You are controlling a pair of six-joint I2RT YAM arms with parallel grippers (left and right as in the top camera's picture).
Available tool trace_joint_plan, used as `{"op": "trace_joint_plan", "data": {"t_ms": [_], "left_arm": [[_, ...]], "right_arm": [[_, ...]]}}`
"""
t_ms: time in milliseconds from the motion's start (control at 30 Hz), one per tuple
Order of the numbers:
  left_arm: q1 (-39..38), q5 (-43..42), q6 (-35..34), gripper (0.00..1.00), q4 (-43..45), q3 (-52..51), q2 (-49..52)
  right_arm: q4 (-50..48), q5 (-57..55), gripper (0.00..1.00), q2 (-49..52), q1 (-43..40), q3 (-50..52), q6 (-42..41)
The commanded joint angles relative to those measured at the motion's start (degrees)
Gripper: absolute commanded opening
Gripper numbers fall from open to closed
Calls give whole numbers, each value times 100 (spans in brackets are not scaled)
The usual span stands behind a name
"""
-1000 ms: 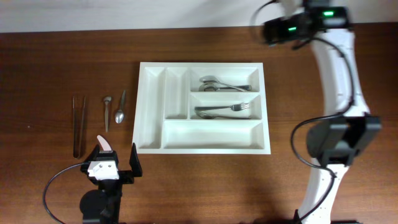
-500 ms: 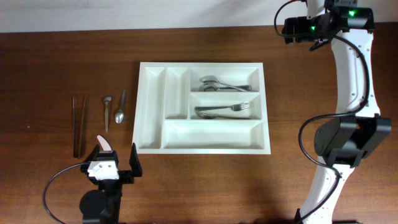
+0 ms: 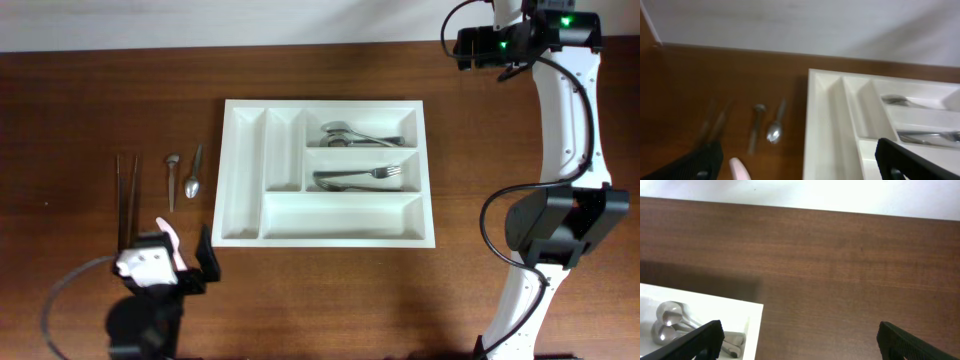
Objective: Pack container
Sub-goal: 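Reach the left gripper to the spoon on the left and grasp it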
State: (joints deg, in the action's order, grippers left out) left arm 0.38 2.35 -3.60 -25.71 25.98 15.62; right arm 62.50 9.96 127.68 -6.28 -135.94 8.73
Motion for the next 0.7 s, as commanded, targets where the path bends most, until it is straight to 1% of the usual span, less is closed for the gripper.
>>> {"op": "trace_joint_plan", "data": {"t_ms": [0,33,100,133,200,267,400,600,667], "left_arm": [[-7,417,922,99,-385,1329,1338],[-7,415,1123,99,-579,1755,1867],[-7,411,1287,99,-922,2424,2706],[-4,415,1360,99,-1532,3353,3866],[7,520,1360,99,-1849,3971,4629],[4,503,1360,99,-1976,4470,5278],[4,503,1357,99,-1982,4929,6054],[42,518,1318,99,-1692,4942,6666],[184,549,861,99,-1698,4942,6922]], "right_arm": [[-17,-13,99,-31,22,-24,-68],[-17,-11,99,-33,22,-24,-68],[-17,-13,99,-33,22,-24,-68],[-17,-13,99,-31,22,-24,-68],[-17,-13,99,-31,22,-24,-68],[-17,-13,99,-31,22,-24,-68],[-17,-13,99,-31,22,-24,-68],[-17,-13,99,-31,22,-24,-68],[-17,-13,99,-31,22,-24,-68]]}}
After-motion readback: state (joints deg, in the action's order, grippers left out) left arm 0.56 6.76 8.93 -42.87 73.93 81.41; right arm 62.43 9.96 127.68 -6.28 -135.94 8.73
